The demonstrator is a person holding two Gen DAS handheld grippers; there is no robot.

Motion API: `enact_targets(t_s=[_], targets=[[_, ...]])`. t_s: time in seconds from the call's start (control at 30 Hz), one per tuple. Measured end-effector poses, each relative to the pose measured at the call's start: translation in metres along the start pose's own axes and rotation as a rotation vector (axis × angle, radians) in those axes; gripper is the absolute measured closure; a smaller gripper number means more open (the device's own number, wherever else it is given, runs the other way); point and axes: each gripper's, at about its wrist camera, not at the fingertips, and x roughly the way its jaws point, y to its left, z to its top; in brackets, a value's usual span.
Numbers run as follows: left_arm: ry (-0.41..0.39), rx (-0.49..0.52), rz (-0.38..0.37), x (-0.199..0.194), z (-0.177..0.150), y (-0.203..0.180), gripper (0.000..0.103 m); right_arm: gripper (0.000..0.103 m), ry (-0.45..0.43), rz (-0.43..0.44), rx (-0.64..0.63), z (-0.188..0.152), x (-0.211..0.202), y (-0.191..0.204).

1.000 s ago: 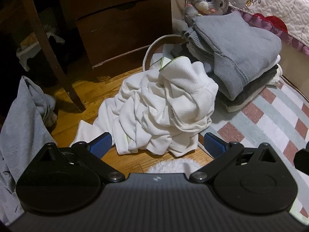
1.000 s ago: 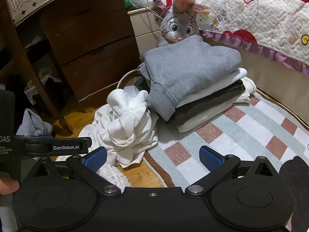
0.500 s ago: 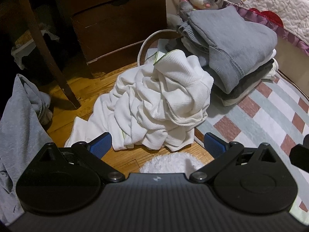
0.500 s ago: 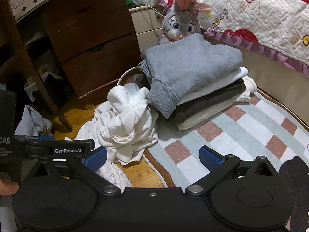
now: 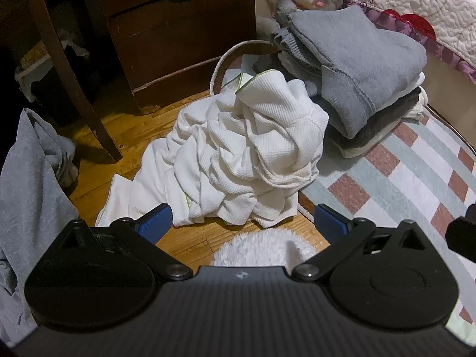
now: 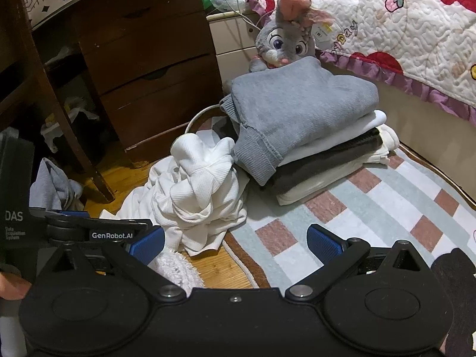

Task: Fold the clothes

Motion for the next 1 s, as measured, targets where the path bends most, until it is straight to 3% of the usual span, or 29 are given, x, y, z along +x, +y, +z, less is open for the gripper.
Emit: enact_targets(t_s=[1.0], targets=[[0.02,-0.009,-0.005,0.0041,-0.0017,0.0044,0.0,0.0,0.012,0.004,0.007,-0.001,0.0036,-0.001]])
